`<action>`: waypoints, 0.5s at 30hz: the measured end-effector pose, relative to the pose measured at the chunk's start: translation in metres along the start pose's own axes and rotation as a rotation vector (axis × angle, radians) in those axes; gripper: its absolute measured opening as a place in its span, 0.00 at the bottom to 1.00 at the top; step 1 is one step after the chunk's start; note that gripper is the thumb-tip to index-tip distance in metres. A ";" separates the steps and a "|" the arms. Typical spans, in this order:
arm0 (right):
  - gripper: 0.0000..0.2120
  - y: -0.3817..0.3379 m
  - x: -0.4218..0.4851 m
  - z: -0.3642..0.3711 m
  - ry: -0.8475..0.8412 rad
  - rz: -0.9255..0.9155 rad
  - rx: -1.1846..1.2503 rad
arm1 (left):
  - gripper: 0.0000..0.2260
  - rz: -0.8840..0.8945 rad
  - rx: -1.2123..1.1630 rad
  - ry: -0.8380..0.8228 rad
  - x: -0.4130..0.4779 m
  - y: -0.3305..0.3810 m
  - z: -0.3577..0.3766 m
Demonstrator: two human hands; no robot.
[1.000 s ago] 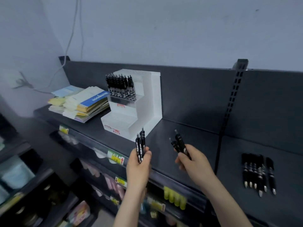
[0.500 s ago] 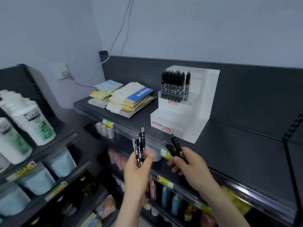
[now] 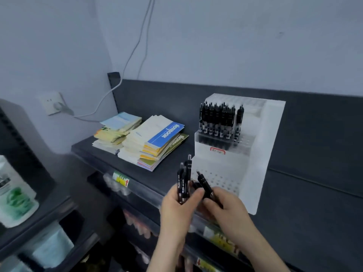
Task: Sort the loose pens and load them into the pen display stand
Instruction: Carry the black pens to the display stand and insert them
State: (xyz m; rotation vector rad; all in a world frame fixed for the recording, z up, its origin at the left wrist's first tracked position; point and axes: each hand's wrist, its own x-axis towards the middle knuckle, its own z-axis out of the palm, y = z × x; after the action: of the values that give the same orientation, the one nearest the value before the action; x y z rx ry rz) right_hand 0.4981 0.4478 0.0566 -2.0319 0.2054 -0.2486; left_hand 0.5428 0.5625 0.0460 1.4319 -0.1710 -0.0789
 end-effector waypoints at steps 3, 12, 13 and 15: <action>0.08 0.002 0.032 -0.004 0.035 -0.011 -0.009 | 0.03 0.001 -0.015 -0.028 0.036 0.004 0.011; 0.08 0.004 0.088 -0.044 0.417 0.001 0.216 | 0.13 0.020 0.055 -0.047 0.100 0.007 0.034; 0.08 0.000 0.092 -0.050 0.469 -0.021 0.235 | 0.13 0.024 0.057 -0.076 0.105 0.009 0.037; 0.09 -0.008 0.103 -0.063 0.570 -0.068 0.299 | 0.14 0.036 0.070 -0.135 0.116 0.013 0.045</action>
State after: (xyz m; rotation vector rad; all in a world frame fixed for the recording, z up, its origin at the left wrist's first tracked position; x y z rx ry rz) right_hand 0.5809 0.3719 0.1002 -1.6329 0.4248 -0.8507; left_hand 0.6491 0.5018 0.0727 1.4934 -0.3129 -0.1417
